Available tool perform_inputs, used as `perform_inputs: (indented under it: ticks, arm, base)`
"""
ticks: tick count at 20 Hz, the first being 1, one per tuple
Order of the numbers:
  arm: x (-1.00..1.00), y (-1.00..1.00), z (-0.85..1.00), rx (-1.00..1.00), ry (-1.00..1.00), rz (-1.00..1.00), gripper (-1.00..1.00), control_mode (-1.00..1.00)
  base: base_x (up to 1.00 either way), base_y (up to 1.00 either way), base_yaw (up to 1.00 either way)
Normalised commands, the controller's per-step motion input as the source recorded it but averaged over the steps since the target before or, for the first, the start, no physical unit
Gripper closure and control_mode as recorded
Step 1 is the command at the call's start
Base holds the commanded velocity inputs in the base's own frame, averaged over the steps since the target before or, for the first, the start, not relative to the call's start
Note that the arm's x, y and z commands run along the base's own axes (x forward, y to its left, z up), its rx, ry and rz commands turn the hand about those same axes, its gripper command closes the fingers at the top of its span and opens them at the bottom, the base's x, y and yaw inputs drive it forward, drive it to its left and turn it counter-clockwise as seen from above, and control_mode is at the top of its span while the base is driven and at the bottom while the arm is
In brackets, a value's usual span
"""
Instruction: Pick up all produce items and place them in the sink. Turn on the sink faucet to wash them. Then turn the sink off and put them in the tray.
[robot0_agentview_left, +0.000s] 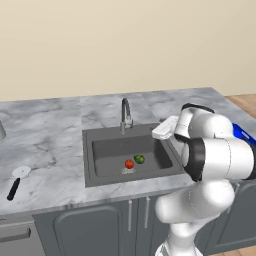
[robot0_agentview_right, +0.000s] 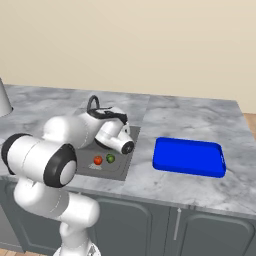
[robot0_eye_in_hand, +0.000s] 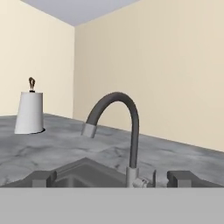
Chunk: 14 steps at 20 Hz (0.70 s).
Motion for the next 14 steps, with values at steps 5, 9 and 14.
perform_inputs:
  ticks: [5, 9, 14]
  arm:
    - [0.11, 0.14, -0.10, -0.01, -0.01, 0.04, -1.00, -1.00]
    - [0.13, 0.17, -0.07, -0.03, -0.01, 0.05, -1.00, -1.00]
    - [0.07, 0.10, -0.01, -0.01, 0.00, 0.02, -1.00, -1.00]
  base:
    - [0.00, 0.00, 0.00]
    - [0.00, 0.00, 0.00]
    - [0.00, 0.00, 0.00]
